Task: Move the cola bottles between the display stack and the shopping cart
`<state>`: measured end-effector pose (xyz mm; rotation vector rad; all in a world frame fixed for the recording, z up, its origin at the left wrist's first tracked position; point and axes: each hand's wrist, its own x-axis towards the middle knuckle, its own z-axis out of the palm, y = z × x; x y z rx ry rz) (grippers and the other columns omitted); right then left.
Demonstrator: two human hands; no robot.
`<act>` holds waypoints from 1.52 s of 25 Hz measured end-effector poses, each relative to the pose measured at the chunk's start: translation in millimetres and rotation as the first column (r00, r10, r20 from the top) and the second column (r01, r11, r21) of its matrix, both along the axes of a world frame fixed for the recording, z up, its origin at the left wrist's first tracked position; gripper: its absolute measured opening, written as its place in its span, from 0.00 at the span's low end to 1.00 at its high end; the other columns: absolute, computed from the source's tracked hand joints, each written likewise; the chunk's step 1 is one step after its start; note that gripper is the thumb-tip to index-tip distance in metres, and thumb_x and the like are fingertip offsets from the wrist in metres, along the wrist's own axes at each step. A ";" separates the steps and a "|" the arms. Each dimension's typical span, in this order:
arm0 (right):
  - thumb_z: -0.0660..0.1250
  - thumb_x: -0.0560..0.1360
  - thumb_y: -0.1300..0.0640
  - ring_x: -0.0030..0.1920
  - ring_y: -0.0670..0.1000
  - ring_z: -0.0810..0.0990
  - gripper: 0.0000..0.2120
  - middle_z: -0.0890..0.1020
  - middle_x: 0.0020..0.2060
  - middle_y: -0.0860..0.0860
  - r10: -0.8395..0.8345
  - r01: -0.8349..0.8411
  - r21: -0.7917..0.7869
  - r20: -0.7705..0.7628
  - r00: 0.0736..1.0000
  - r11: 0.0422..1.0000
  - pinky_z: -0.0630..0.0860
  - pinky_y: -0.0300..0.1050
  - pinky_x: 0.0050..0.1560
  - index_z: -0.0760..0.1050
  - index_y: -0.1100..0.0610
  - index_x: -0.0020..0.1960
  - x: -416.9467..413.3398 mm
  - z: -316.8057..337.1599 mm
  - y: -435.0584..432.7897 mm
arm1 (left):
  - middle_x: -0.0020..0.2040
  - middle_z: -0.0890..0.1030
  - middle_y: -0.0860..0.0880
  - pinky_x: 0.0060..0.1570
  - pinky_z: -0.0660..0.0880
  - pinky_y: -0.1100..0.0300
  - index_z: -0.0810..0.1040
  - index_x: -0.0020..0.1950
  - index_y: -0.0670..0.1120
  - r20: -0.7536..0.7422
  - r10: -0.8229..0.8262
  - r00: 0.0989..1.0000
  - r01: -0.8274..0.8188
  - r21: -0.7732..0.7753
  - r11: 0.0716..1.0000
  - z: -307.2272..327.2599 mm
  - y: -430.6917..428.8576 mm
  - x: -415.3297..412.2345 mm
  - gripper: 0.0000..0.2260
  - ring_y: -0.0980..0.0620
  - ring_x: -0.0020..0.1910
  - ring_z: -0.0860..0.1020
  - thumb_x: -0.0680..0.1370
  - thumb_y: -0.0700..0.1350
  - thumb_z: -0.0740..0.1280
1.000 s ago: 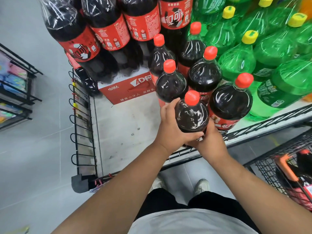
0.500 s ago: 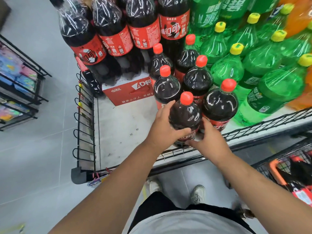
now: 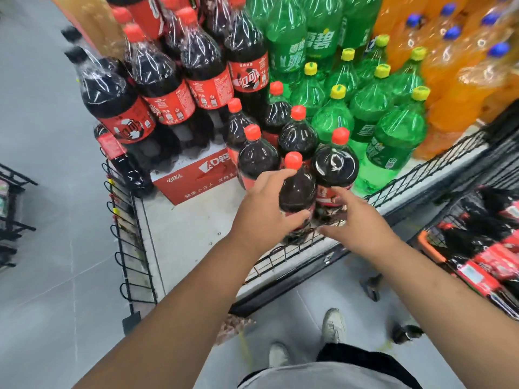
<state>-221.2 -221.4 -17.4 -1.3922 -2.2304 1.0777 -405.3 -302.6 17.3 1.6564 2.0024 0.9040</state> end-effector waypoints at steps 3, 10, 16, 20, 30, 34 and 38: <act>0.80 0.66 0.53 0.61 0.54 0.78 0.40 0.77 0.64 0.54 -0.086 0.084 0.031 0.062 0.994 0.996 0.73 0.45 0.62 0.66 0.48 0.74 18.1 13.9 -16.3 | 0.67 0.76 0.49 0.67 0.67 0.64 0.75 0.71 0.48 -0.028 -0.124 0.992 0.125 0.042 0.991 12.4 -5.0 11.8 0.30 0.55 0.66 0.72 0.71 0.46 0.80; 0.79 0.65 0.47 0.67 0.53 0.74 0.44 0.73 0.69 0.54 -0.281 0.278 0.047 0.225 0.933 0.960 0.71 0.47 0.66 0.63 0.50 0.76 95.1 25.6 -38.1 | 0.67 0.76 0.45 0.69 0.64 0.61 0.74 0.72 0.45 -0.118 -0.354 0.928 0.366 0.113 0.924 30.1 11.9 78.1 0.29 0.51 0.66 0.72 0.73 0.48 0.77; 0.79 0.66 0.48 0.67 0.53 0.73 0.44 0.74 0.68 0.54 -0.411 0.425 -0.005 0.243 0.878 0.905 0.70 0.47 0.64 0.62 0.50 0.76 176.0 33.4 -45.5 | 0.69 0.74 0.45 0.70 0.63 0.58 0.71 0.75 0.47 -0.129 -0.551 0.824 0.552 -0.031 0.833 33.5 39.1 157.1 0.29 0.47 0.70 0.71 0.76 0.53 0.73; 0.78 0.68 0.51 0.68 0.52 0.72 0.42 0.73 0.70 0.51 -0.480 0.501 -0.022 0.247 0.842 0.865 0.68 0.41 0.61 0.62 0.51 0.76 236.2 37.3 -42.4 | 0.70 0.72 0.47 0.63 0.61 0.66 0.69 0.76 0.48 -0.121 -0.614 0.780 0.606 -0.102 0.789 28.3 62.3 218.2 0.29 0.50 0.70 0.69 0.77 0.51 0.73; 0.78 0.68 0.48 0.71 0.52 0.68 0.43 0.69 0.72 0.52 -0.511 0.558 -0.096 0.296 0.807 0.824 0.67 0.47 0.69 0.61 0.48 0.77 378.8 15.4 -2.2 | 0.73 0.70 0.46 0.71 0.67 0.54 0.66 0.78 0.52 -0.107 -0.666 0.739 0.617 -0.292 0.731 -8.3 123.1 358.5 0.30 0.46 0.72 0.70 0.78 0.54 0.71; 0.77 0.68 0.48 0.69 0.54 0.71 0.43 0.68 0.72 0.53 -0.495 0.560 -0.151 0.323 0.807 0.814 0.69 0.47 0.66 0.59 0.48 0.77 414.4 -3.0 12.2 | 0.74 0.69 0.47 0.70 0.68 0.53 0.65 0.79 0.52 -0.081 -0.669 0.739 0.599 -0.375 0.708 -30.8 142.6 393.1 0.31 0.46 0.73 0.69 0.78 0.55 0.71; 0.77 0.69 0.47 0.70 0.54 0.70 0.43 0.68 0.72 0.54 -0.475 0.566 -0.221 0.356 0.805 0.794 0.69 0.47 0.66 0.59 0.47 0.77 433.7 -30.9 32.0 | 0.75 0.69 0.46 0.71 0.69 0.48 0.63 0.79 0.52 -0.041 -0.673 0.738 0.576 -0.482 0.660 -60.6 168.8 411.3 0.32 0.45 0.73 0.69 0.78 0.56 0.70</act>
